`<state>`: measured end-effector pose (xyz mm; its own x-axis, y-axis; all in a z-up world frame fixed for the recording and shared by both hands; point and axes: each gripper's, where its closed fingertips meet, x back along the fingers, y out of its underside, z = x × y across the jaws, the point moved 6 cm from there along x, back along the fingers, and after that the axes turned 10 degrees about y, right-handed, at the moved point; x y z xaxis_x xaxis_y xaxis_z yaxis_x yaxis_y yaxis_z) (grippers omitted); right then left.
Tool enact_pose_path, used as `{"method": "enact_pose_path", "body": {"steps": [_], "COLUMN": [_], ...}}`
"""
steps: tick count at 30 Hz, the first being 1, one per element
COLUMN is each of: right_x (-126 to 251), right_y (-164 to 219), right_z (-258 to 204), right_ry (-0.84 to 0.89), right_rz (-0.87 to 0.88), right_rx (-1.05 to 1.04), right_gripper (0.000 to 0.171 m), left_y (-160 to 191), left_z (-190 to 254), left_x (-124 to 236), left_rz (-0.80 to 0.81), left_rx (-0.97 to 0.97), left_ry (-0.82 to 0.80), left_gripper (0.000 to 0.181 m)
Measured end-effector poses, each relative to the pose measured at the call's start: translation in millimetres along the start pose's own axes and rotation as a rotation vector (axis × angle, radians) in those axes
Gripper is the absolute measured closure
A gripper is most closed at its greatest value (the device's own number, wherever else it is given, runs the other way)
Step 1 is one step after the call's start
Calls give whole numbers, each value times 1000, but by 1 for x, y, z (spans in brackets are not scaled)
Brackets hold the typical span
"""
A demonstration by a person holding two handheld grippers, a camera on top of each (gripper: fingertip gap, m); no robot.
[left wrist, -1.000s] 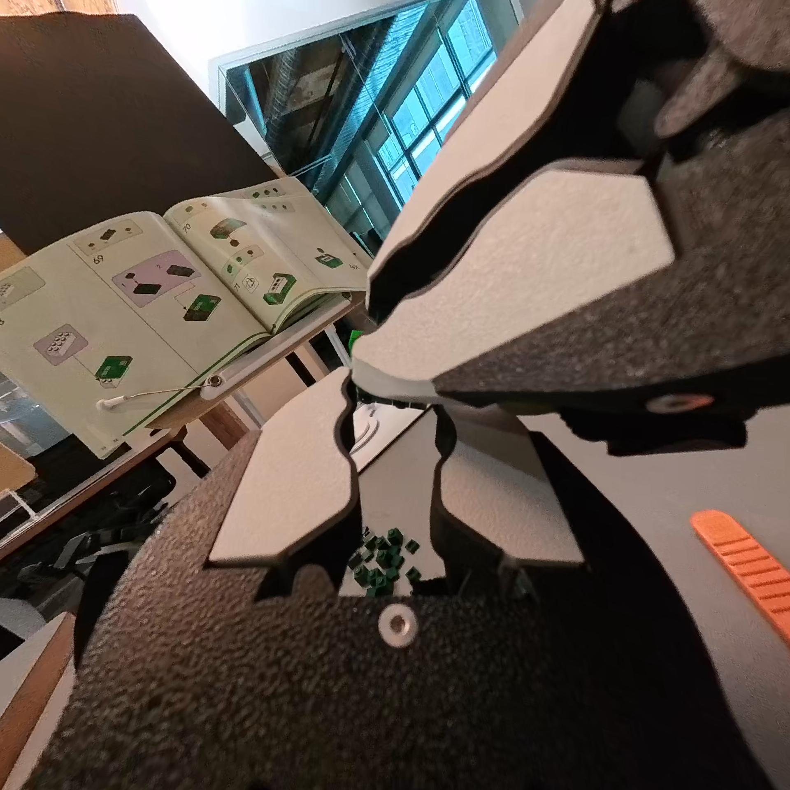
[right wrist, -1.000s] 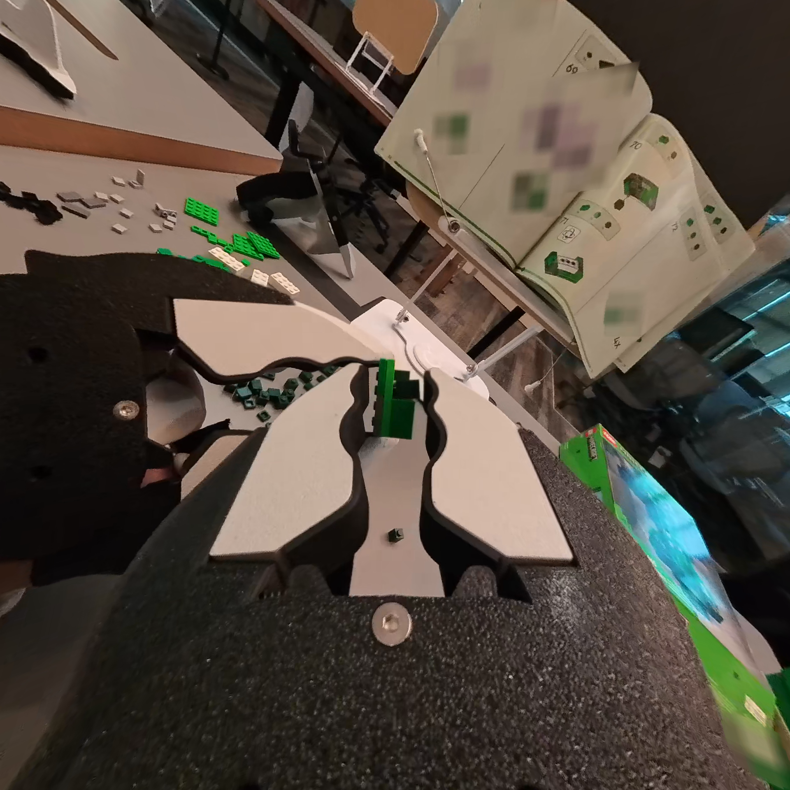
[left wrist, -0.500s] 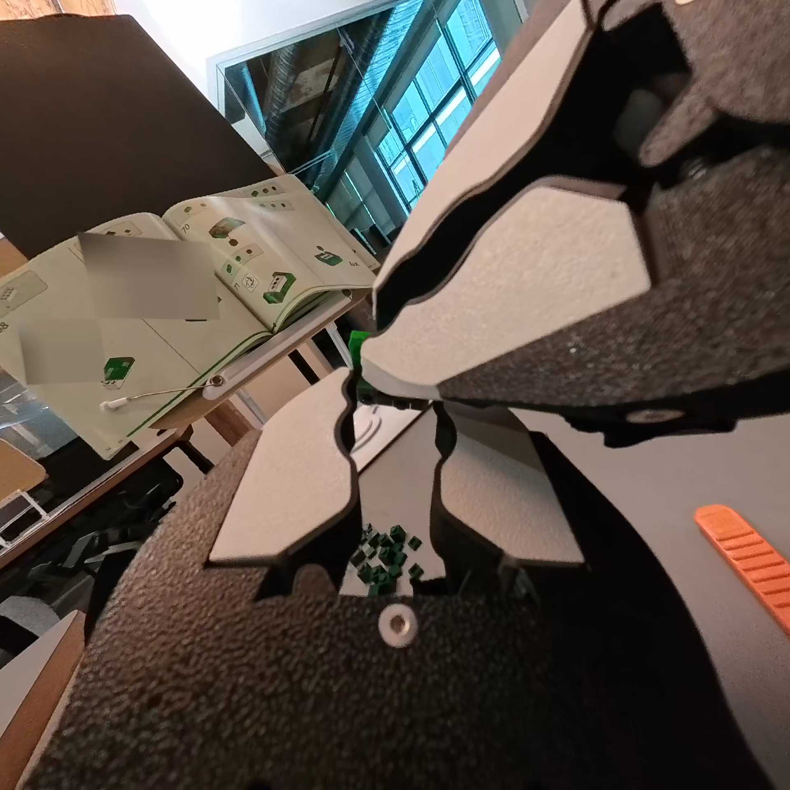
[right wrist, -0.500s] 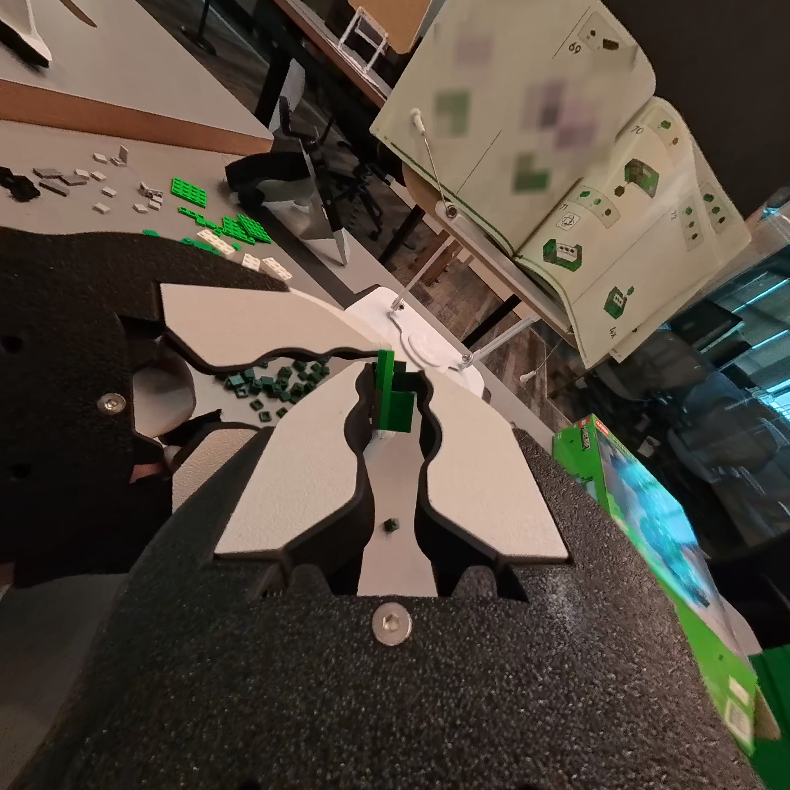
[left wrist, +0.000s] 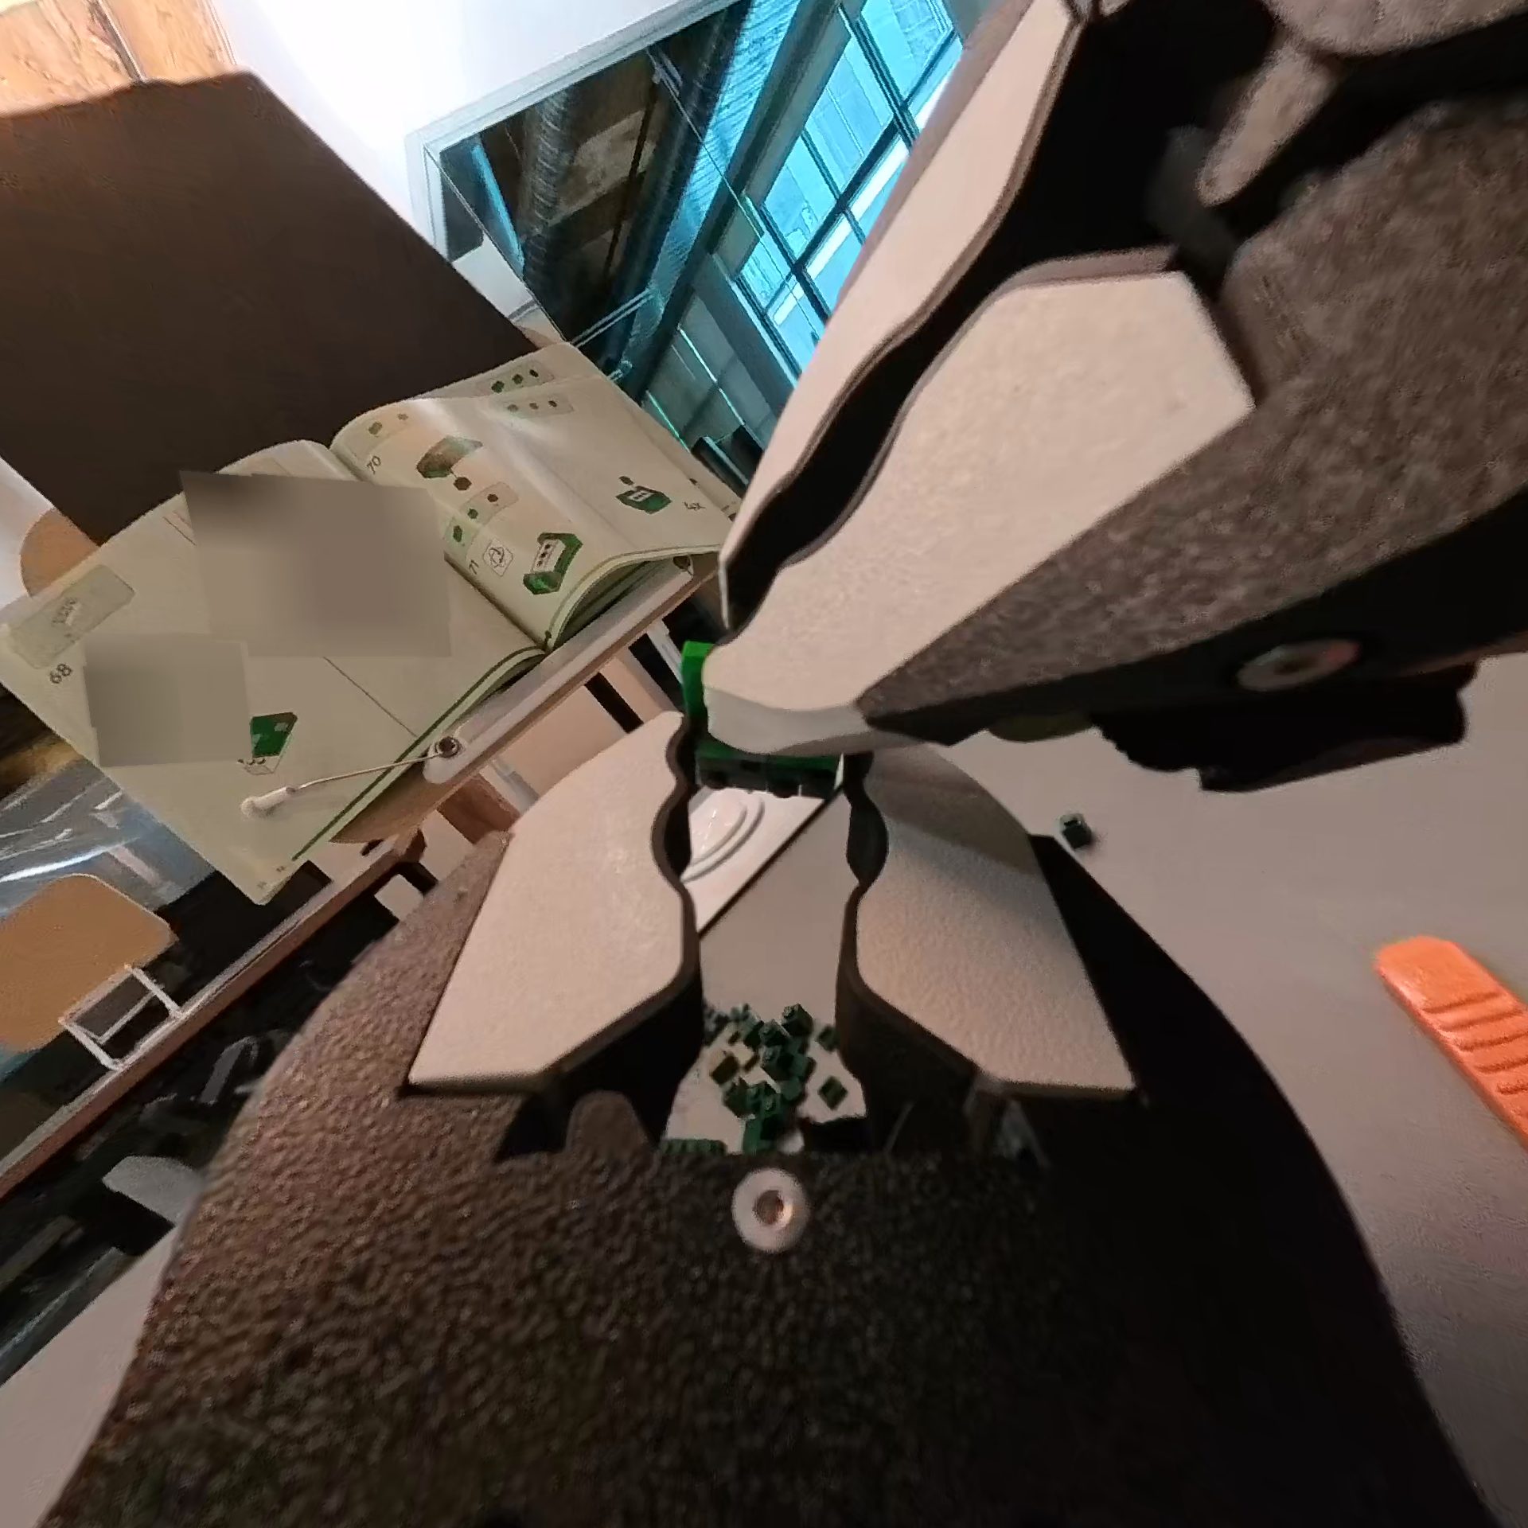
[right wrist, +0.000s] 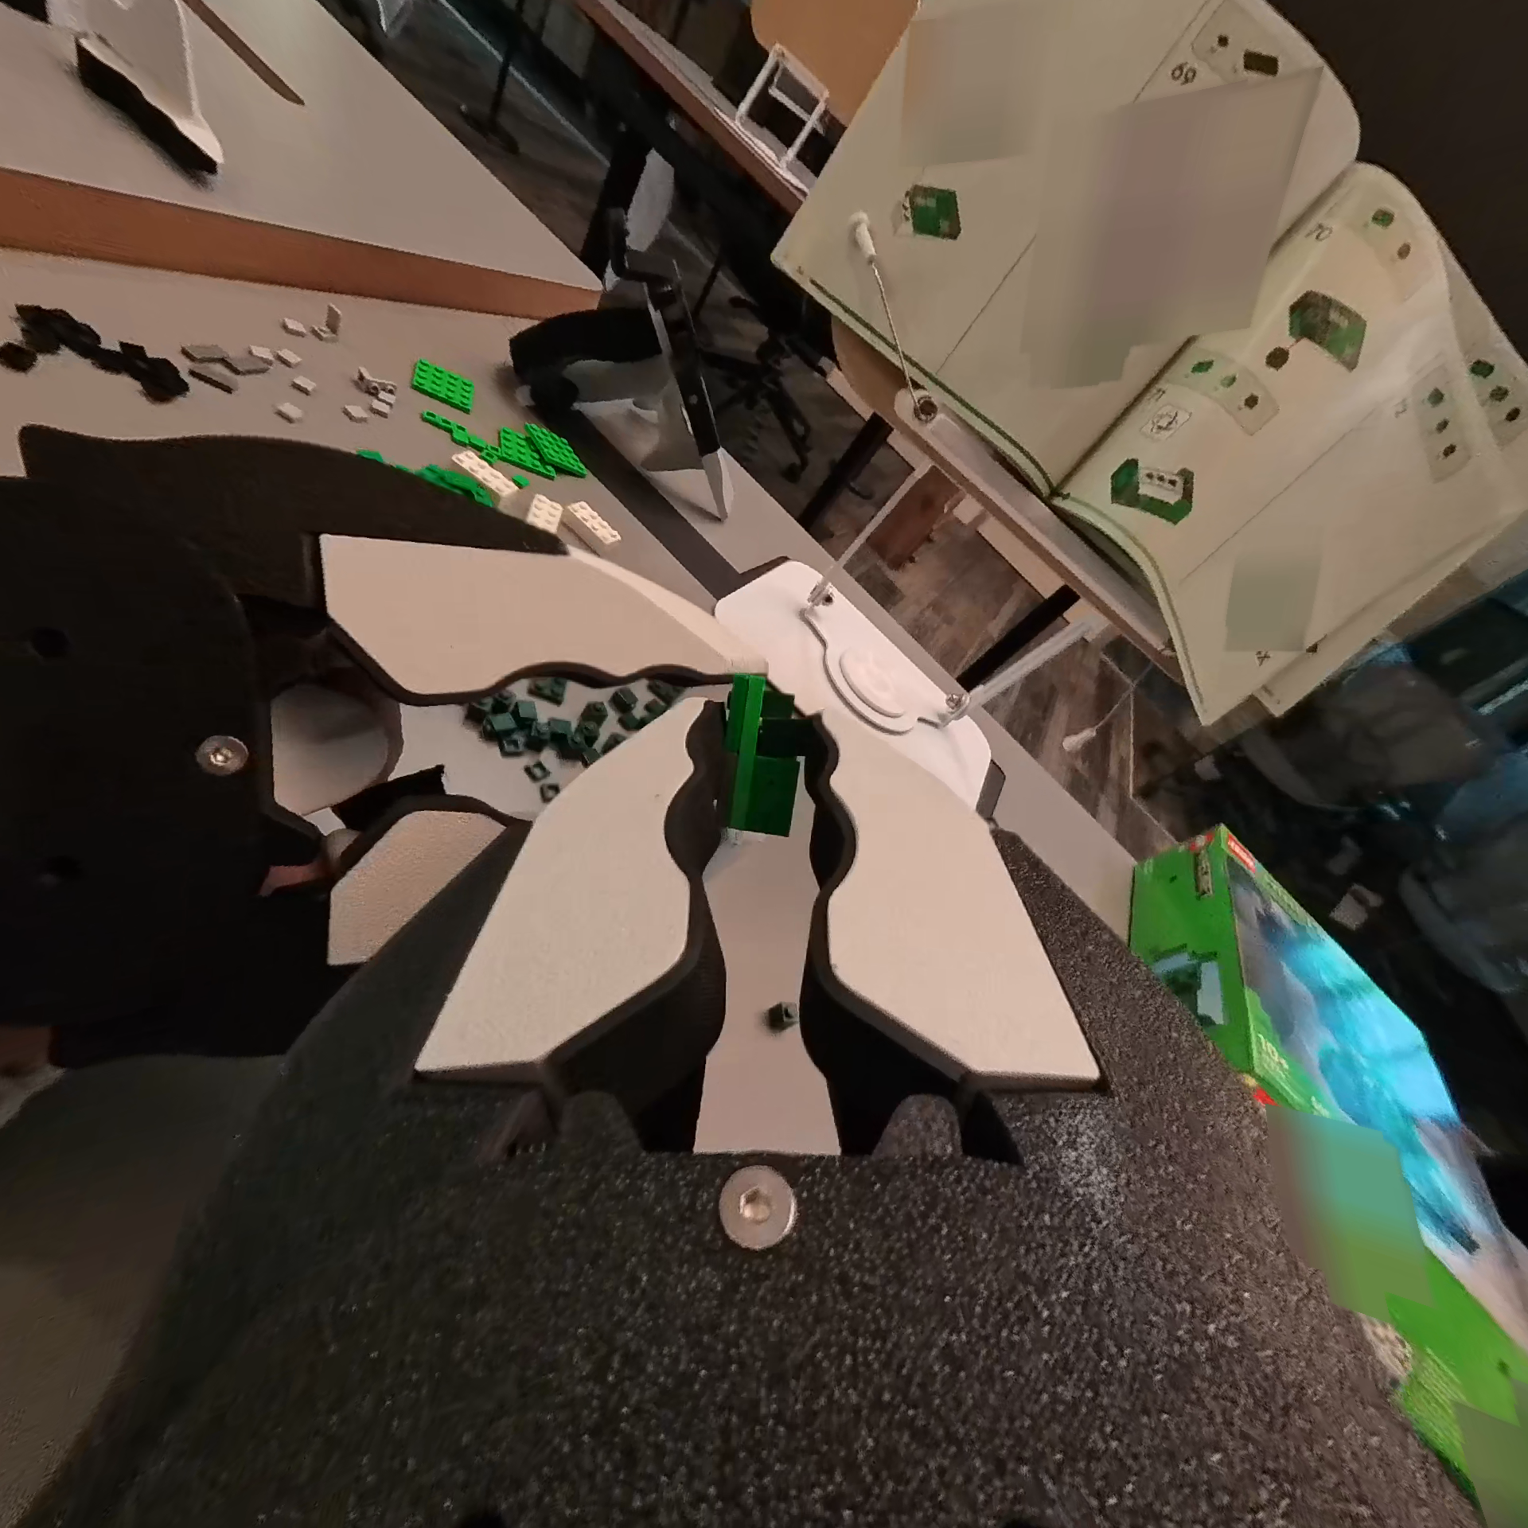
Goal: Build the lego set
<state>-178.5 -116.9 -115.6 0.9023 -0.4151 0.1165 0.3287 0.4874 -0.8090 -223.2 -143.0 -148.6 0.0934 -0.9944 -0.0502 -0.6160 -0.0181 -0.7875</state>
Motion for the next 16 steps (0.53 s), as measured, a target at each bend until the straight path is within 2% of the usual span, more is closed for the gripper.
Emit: {"method": "enact_pose_path", "body": {"steps": [4,7,10,12,15,16], "right_x": [5,9,18,30,52,58], "right_y": [3,9,20,23,30,35], "right_z": [6,14,28,34,35,35], "right_ry": [-10,-36,-86,-209,-450,-504], "right_rz": [69,101,158,264,424,453], "right_rx": [-26,-52,-33,-30,1,8], "right_gripper": [153,153,153,153,153,153], "left_y": [-5,-7,-12,-13,-18,-20], "left_z": [2,6,13,17,23,27], "left_x": [0,-2,1,2,2,3], "left_rz": [37,95,205,267,371,404], "left_rx": [-28,-37,-71,-23,180,238], "left_ry": [10,76,179,288,484,574], "left_gripper": [148,147,135,124,103,105]}}
